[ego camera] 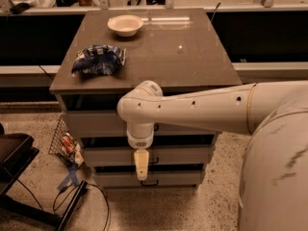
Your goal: Open top drawer
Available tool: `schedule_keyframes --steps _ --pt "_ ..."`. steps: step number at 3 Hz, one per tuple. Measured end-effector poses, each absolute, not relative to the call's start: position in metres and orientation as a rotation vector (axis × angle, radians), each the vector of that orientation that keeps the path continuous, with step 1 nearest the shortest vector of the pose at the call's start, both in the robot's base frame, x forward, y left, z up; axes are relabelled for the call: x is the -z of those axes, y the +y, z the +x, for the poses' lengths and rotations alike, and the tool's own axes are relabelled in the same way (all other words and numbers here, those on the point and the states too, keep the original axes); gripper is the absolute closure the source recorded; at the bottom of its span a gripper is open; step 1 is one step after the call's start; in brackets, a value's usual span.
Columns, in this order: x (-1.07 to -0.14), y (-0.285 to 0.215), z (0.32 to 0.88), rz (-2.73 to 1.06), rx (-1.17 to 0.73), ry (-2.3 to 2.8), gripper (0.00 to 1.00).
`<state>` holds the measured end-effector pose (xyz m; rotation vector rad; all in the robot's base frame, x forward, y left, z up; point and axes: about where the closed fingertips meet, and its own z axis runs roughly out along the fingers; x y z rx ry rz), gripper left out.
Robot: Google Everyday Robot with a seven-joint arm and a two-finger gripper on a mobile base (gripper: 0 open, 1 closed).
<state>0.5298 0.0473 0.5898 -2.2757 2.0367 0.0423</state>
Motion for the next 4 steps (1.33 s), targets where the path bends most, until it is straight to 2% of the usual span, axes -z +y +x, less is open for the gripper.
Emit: schedule_keyframes --steps 1,4 --pt "-0.590 0.047 0.530 -2.276 -0.042 2.037 0.00" --pt "-0.638 0.041 0.517 -2.243 0.101 2.046 0.72"
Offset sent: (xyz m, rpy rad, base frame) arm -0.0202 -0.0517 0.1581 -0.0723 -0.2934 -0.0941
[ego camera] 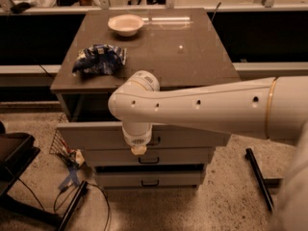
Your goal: Open top drawer
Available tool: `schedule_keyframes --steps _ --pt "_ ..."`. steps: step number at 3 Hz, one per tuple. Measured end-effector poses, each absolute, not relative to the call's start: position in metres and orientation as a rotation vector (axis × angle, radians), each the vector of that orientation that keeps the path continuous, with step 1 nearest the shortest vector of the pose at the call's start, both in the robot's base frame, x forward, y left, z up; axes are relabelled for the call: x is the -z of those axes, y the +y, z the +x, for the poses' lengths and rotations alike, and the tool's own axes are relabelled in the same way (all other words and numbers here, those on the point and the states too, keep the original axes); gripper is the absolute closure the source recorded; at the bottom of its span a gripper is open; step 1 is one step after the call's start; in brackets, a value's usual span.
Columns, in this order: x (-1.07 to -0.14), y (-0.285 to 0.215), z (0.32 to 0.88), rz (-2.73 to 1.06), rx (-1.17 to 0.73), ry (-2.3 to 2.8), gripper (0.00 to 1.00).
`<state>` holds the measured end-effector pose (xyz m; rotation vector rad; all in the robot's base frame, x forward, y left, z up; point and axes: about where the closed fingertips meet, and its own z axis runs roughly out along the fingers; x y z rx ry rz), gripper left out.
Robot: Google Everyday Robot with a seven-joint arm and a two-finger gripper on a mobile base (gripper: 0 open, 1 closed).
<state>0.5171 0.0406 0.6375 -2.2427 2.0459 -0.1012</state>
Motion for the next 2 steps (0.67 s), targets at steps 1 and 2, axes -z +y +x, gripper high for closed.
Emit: schedule_keyframes --steps 1,2 --pt "-0.658 0.037 0.505 -2.224 0.163 2.066 0.95" --pt "-0.711 0.026 0.456 -2.167 0.365 2.139 1.00"
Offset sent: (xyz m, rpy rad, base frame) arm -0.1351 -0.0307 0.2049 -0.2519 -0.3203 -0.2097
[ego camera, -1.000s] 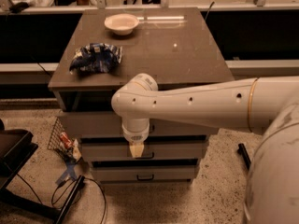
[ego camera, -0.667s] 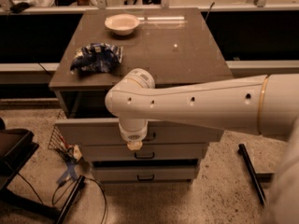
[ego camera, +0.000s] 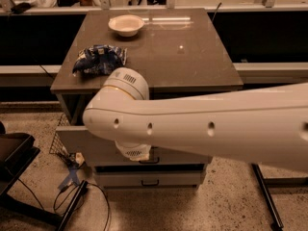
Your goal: Open top drawer
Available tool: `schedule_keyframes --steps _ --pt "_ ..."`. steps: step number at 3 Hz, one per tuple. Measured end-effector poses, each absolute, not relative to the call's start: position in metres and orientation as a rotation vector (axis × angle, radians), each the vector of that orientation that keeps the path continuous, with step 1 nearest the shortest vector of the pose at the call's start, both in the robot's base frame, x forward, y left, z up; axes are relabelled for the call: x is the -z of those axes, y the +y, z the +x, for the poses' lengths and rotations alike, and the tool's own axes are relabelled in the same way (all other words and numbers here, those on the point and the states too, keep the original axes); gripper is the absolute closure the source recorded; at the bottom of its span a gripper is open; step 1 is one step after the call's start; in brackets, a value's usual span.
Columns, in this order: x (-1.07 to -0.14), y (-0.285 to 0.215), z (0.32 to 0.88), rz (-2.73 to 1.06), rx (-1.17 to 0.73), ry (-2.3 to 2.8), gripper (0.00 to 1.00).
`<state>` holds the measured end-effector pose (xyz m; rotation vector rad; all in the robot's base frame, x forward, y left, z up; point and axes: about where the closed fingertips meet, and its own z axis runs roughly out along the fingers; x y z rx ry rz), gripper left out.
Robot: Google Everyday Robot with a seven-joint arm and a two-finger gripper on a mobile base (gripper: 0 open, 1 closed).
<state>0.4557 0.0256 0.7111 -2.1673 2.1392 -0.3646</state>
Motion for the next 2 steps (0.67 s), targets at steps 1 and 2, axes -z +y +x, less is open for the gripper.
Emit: schedule_keyframes --steps 1,2 --pt "-0.7538 0.0195 0.4449 -2.086 0.467 2.136 0.84" --pt "-0.7544 0.0192 0.4448 -2.084 0.469 2.135 0.84"
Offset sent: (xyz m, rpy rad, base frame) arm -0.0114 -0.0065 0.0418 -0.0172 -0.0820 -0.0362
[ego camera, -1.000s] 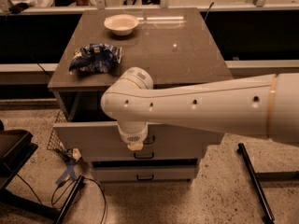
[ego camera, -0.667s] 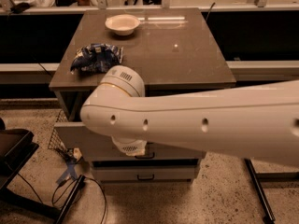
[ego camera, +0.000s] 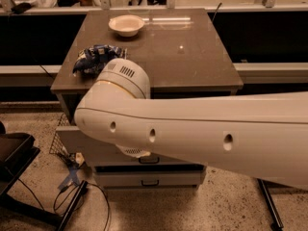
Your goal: Open top drawer
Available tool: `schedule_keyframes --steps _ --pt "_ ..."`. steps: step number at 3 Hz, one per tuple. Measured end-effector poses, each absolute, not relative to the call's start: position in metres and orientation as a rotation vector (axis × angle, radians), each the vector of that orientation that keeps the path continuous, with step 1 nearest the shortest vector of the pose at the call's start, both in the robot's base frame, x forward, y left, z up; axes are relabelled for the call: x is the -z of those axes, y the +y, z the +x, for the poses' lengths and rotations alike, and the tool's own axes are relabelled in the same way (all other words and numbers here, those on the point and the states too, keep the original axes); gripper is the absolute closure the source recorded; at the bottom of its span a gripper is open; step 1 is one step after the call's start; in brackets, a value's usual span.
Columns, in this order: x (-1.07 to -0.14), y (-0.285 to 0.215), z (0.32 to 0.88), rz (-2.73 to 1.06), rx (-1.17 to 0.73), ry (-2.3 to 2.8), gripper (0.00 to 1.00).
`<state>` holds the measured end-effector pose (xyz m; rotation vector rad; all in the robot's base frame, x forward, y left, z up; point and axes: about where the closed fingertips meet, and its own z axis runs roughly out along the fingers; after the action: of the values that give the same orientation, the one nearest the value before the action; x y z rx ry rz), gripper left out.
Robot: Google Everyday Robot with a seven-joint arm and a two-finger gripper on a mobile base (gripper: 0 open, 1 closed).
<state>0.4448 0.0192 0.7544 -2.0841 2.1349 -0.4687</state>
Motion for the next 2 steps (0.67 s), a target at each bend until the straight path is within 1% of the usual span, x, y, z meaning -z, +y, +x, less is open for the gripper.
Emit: schedule_keyframes --steps 1,2 --pt "-0.756 0.013 0.453 -2.067 0.465 2.142 1.00" --pt "-0.765 -0.009 0.482 -2.010 0.468 2.135 1.00"
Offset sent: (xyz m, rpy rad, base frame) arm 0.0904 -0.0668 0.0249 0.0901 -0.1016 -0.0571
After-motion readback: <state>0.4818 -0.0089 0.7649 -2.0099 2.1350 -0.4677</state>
